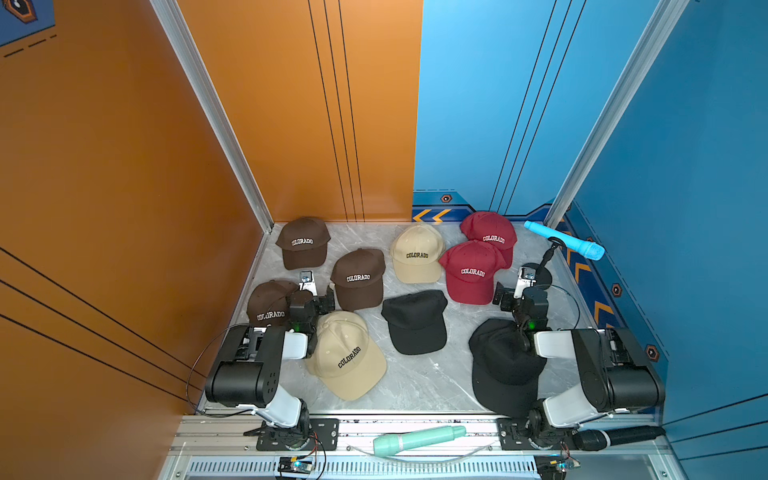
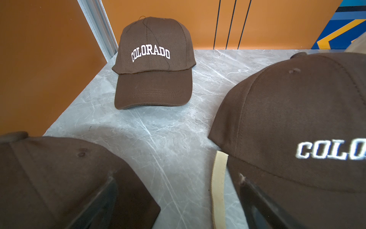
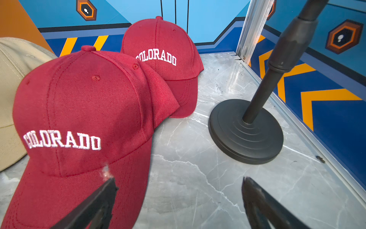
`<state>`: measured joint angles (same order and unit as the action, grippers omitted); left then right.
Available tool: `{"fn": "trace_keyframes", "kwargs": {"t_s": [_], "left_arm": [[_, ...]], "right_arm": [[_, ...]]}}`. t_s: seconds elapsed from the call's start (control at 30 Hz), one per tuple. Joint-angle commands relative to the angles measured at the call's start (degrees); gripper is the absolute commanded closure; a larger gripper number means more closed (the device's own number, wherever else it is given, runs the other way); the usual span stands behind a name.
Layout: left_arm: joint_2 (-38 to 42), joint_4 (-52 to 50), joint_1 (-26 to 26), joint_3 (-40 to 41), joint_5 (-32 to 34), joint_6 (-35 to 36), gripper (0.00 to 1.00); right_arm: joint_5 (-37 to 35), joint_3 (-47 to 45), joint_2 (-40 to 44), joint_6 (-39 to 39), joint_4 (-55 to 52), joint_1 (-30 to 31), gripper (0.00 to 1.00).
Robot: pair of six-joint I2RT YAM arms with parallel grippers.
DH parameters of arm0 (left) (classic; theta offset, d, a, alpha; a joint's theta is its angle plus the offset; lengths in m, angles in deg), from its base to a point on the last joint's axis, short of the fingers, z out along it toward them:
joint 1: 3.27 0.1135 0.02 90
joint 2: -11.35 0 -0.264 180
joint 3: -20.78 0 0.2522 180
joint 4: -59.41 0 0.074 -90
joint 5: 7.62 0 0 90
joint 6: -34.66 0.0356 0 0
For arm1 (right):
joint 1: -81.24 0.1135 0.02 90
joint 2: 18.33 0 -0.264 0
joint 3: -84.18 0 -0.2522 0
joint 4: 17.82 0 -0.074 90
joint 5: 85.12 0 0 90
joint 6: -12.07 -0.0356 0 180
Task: Stack the baseball caps by color
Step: Move the baseball cap to the center of the board.
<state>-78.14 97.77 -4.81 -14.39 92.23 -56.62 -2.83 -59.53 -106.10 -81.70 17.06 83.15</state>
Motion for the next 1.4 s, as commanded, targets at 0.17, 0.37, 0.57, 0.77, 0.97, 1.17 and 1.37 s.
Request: {"fn": "trace_keyframes", "kwargs": {"t_s": [0.17,0.37,0.57,0.77,0.97,1.17,1.37], "left_arm": [[0.05,0.71,-0.30,-0.20,0.74,0.78,0.02],[-0.05,0.70,-0.30,-0.34,0.81,0.71,0.02],[-0.19,0.47,-0.83,-0.68,1.40,1.20,0.02],[-0.02,0.44,-0.67,-0.43,0.92,1.11,0.02],[2.83,-4.82,-1.75,-2.29,4.21,1.53,0.02],[12.38,-20.76,-6.37,-8.53,12.97,3.18,0.02],[21.30,-38.22,-9.87,-16.86,17.61,-3.16,0.02]], "right_arm": [[-0.87,-0.42,-0.04,0.67,0.24,0.12,0.00],[-0.90,-0.42,-0.01,0.65,0.25,0.11,0.00],[-0.81,-0.29,-0.04,0.61,0.17,0.11,0.00],[-0.90,-0.42,-0.03,0.74,0.34,0.11,0.00],[-7.88,4.38,6.84,1.72,-14.65,3.12,0.00],[-13.39,16.88,14.36,-2.85,-41.35,6.17,0.00],[-14.36,26.68,16.01,-14.99,-55.85,7.14,0.00]]}}
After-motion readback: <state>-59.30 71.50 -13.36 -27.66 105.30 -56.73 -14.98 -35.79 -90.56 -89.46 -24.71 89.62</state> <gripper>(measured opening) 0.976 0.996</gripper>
